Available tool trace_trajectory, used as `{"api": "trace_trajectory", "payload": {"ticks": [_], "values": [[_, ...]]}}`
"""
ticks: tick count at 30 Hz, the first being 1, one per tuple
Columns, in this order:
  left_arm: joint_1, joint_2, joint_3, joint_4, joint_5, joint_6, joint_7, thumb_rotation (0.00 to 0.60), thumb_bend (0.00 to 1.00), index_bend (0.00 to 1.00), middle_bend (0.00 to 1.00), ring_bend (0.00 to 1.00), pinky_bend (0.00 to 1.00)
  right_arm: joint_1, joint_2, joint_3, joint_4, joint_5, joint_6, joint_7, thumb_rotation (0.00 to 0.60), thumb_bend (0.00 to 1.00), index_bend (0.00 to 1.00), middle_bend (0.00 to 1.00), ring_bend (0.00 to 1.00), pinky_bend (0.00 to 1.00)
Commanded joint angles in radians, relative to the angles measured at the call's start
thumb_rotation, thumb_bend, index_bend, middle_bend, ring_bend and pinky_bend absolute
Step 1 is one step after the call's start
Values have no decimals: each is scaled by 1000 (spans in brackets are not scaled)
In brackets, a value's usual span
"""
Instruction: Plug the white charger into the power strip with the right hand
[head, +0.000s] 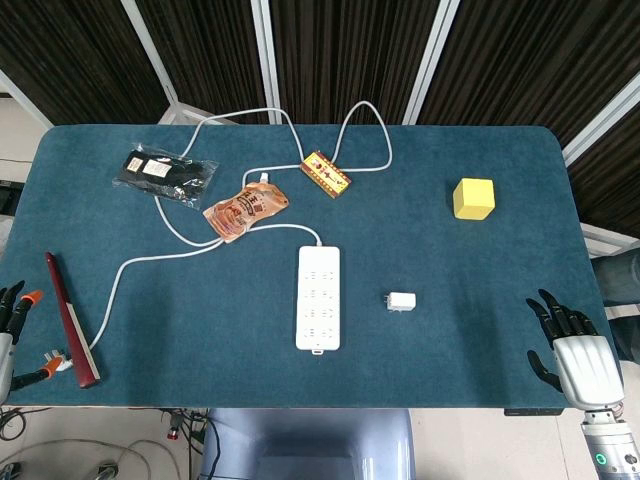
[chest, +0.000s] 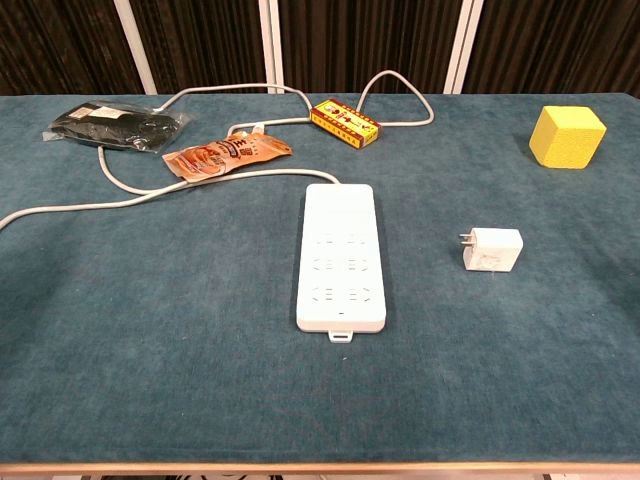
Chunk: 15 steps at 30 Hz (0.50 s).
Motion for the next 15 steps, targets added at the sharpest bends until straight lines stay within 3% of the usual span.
{"api": "trace_trajectory", "payload": {"ticks": [1,15], "values": [[-1,-2,0,-1,-1,-2,3,600,101,146,0,0,0,-2,1,0,-5,0,-1,-7,600,404,143,107,211,264],[2,8,-2,-4,-7,0,-10,600,101,147,0,0,0,-4,-8,-1,-25,11,-24,-24,600,404,143,108,211,264]]}}
